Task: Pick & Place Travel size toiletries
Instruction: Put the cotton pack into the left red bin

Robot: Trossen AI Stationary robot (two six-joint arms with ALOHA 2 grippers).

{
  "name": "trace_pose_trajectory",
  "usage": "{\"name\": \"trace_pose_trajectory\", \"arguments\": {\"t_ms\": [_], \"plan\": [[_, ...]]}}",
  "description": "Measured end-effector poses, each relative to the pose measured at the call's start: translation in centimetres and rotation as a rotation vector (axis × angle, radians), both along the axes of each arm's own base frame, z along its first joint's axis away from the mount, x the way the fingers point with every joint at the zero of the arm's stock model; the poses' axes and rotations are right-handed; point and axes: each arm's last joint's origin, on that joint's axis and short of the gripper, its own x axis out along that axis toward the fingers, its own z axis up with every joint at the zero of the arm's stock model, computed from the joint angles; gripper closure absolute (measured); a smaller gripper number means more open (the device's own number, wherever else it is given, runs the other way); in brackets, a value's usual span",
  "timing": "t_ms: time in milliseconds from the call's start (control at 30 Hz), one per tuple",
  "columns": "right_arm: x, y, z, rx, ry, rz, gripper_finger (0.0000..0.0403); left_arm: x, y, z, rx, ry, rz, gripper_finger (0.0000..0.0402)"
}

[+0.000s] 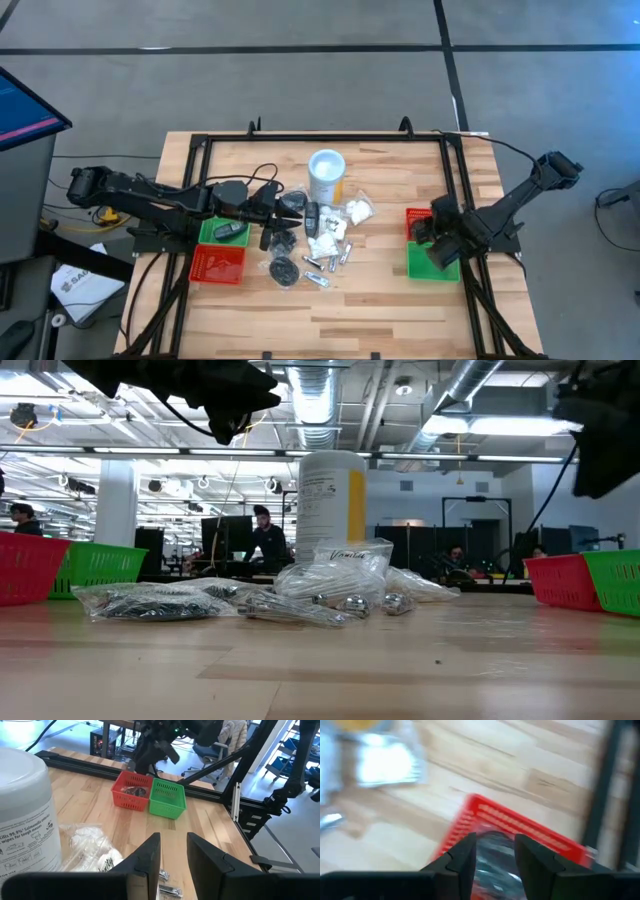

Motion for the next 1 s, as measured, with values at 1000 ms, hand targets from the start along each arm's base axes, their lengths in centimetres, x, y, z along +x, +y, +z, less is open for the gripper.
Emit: {"name": "trace_pose_trajectory", "arguments": {"t_ms": [1000], "plan": [[10.5,-4.6,-1.9,0.015,-0.275,0.501,0.0274,0.0,0.0,0.0,-0.003,-0.004,0.001,0.0314]]}}
